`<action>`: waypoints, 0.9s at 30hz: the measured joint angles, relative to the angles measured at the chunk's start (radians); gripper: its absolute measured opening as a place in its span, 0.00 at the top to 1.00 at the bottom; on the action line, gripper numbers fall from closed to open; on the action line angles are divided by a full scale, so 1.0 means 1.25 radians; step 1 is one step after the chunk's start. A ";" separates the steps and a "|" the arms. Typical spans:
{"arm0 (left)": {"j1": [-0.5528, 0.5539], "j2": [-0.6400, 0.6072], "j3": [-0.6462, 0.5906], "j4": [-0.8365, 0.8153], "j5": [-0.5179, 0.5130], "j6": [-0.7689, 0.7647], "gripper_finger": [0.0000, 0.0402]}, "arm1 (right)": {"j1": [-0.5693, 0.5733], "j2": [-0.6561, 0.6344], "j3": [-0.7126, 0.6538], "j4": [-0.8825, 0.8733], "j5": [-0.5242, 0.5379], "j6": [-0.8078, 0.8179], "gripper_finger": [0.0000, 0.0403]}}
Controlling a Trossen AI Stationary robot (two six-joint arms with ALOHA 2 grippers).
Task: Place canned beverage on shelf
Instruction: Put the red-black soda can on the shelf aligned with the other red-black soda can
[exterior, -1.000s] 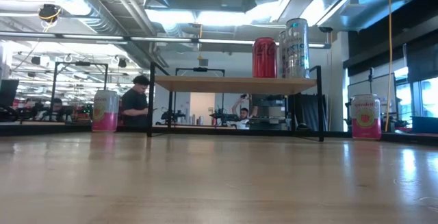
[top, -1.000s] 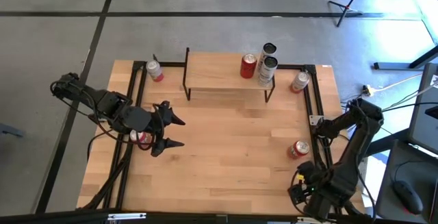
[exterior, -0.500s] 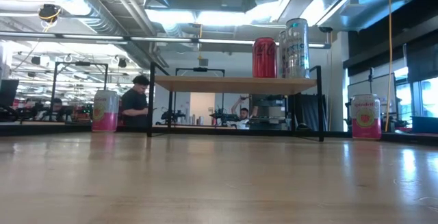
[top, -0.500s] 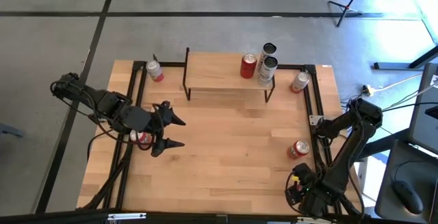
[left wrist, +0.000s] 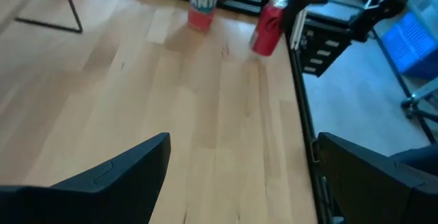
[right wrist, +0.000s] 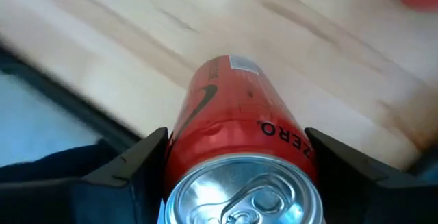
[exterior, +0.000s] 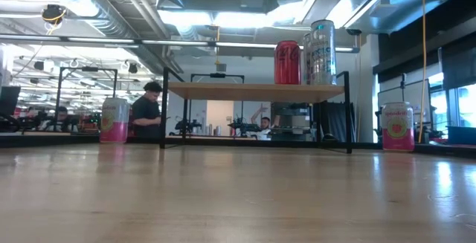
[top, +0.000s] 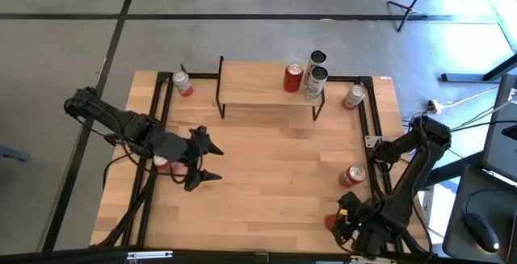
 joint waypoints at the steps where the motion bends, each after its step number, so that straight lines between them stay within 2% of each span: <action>1: -0.004 0.007 0.000 0.001 0.003 -0.008 0.12 | -0.008 0.000 0.015 0.002 0.022 -0.036 0.33; 10: -0.002 0.072 0.000 0.033 0.019 -0.027 0.12 | -0.142 0.000 0.133 -0.002 0.179 -0.362 0.33; 20: -0.002 0.013 0.000 0.032 0.009 -0.070 0.20 | -0.345 -0.001 0.296 -0.024 0.190 -0.752 0.33; 24: -0.001 -0.010 0.001 0.032 -0.048 -0.049 0.21 | -0.401 -0.001 0.338 -0.011 0.188 -0.871 0.33; 27: 0.003 -0.009 0.001 0.027 -0.068 -0.028 0.21 | -0.435 -0.002 0.337 -0.025 0.154 -0.919 0.33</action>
